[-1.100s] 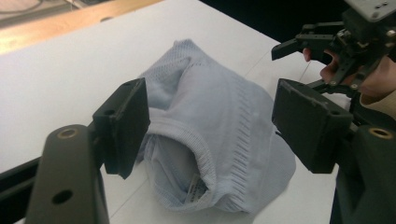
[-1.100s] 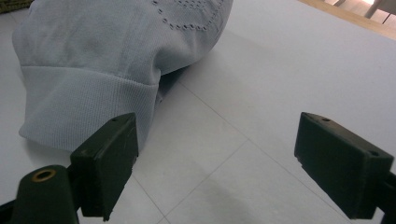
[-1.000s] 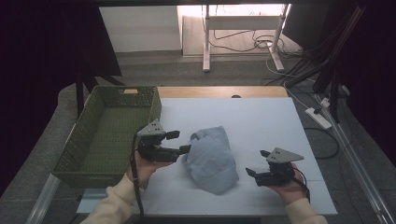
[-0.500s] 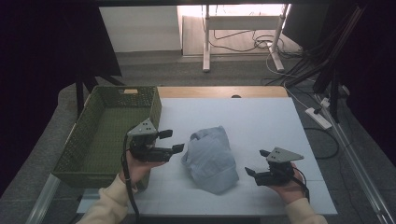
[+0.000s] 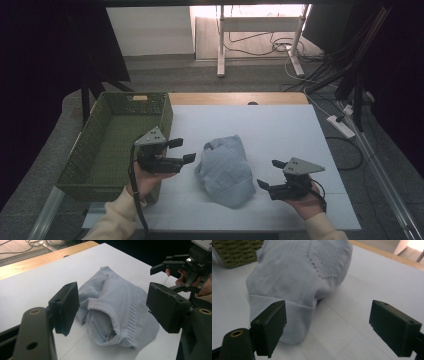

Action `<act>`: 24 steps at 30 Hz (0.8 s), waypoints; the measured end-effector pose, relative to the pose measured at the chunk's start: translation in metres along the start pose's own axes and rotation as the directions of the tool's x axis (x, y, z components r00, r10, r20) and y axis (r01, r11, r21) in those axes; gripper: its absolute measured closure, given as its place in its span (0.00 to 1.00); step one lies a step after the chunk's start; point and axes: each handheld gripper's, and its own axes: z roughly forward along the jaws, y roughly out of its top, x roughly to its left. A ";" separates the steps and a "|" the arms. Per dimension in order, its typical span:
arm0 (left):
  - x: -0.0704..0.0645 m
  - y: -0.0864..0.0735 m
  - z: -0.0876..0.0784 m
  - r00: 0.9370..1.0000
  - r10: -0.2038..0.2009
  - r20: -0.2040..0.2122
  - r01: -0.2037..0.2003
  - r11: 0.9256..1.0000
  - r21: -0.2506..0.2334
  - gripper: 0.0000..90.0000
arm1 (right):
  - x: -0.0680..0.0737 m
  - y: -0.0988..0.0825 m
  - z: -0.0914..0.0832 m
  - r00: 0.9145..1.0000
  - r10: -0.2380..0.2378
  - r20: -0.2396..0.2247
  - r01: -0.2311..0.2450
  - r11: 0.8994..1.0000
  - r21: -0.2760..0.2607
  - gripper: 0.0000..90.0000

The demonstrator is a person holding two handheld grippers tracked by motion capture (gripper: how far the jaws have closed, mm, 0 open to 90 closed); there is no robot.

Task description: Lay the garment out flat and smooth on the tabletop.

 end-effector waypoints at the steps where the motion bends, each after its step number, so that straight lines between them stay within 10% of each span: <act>1: 0.000 0.000 0.000 1.000 0.000 -0.001 0.000 1.000 0.000 0.30 | 0.002 0.001 0.001 1.000 -0.007 -0.004 0.007 1.000 0.001 0.17; 24: 0.000 -0.001 -0.003 1.000 0.001 -0.009 -0.001 1.000 -0.007 0.30 | 0.027 0.011 0.013 0.995 -0.067 -0.073 0.067 0.998 0.002 0.17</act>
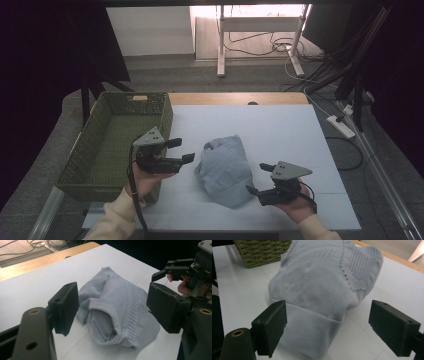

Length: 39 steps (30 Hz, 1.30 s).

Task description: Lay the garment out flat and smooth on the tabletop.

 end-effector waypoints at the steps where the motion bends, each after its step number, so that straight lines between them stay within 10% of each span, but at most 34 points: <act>1: 0.000 0.000 0.000 1.000 0.002 0.000 -0.002 1.000 0.003 0.30 | 0.001 0.000 0.000 1.000 -0.002 -0.004 0.002 1.000 0.004 0.17; 39: 0.000 -0.001 0.001 1.000 -0.006 -0.004 0.006 1.000 0.001 0.30 | 0.049 0.012 0.041 0.980 -0.114 -0.166 0.128 0.989 0.077 0.18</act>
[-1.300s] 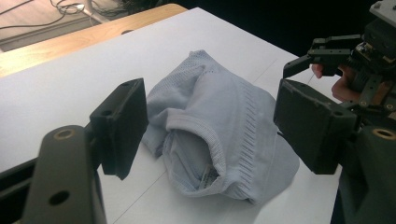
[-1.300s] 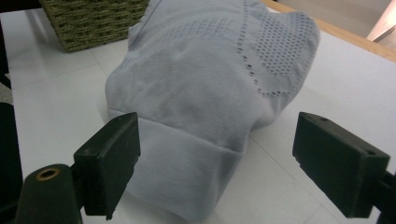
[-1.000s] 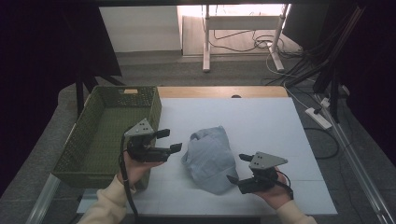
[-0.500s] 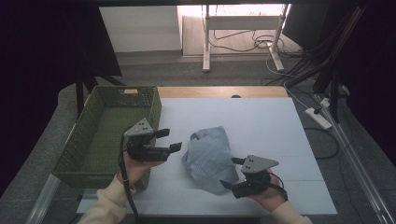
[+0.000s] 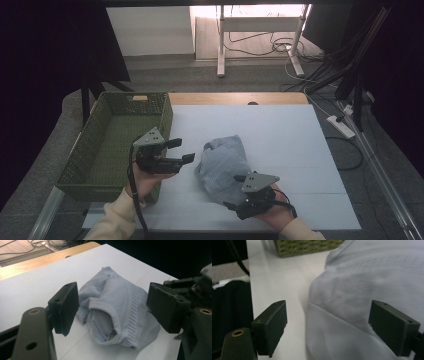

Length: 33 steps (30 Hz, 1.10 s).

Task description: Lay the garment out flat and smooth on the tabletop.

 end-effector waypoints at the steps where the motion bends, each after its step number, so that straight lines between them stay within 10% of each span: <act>1: 0.000 0.000 0.000 1.000 0.000 0.000 0.000 1.000 0.001 0.30 | 0.001 0.000 0.004 1.000 -0.004 -0.013 0.004 1.000 0.018 0.18; 12: -0.002 0.001 -0.002 1.000 0.001 -0.007 -0.001 1.000 -0.005 0.29 | 0.011 0.012 0.032 0.999 -0.022 0.032 0.021 0.998 0.051 0.19; 23: -0.001 0.000 -0.005 1.000 0.002 -0.008 -0.002 1.000 -0.009 0.29 | 0.010 0.006 0.066 0.996 -0.033 0.082 0.013 0.973 0.232 0.25; 33: -0.001 0.000 -0.005 1.000 0.002 -0.009 -0.002 1.000 -0.009 0.29 | -0.001 0.001 0.063 0.999 0.015 0.046 -0.027 0.964 0.265 0.69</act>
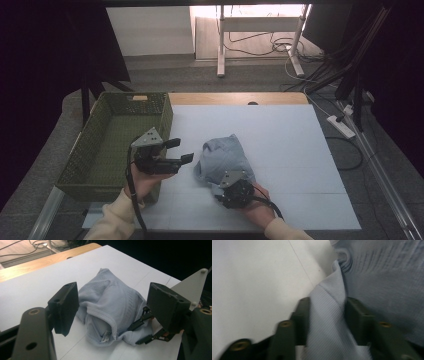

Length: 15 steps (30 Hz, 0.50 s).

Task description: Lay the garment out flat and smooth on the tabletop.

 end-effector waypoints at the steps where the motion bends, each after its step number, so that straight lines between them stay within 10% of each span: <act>1: 0.000 0.000 0.000 1.000 0.000 0.000 0.000 1.000 0.000 0.29 | -0.001 0.000 -0.001 1.000 -0.003 -0.003 0.003 1.000 0.001 0.74; 8: 0.000 0.000 0.000 1.000 0.001 0.002 -0.001 1.000 0.000 0.29 | -0.009 0.000 -0.012 1.000 0.012 -0.002 -0.012 1.000 0.009 0.88; 15: 0.001 0.000 -0.002 1.000 -0.003 0.005 0.003 1.000 -0.004 0.29 | 0.007 0.006 -0.023 0.990 0.018 -0.139 -0.027 0.998 -0.060 0.88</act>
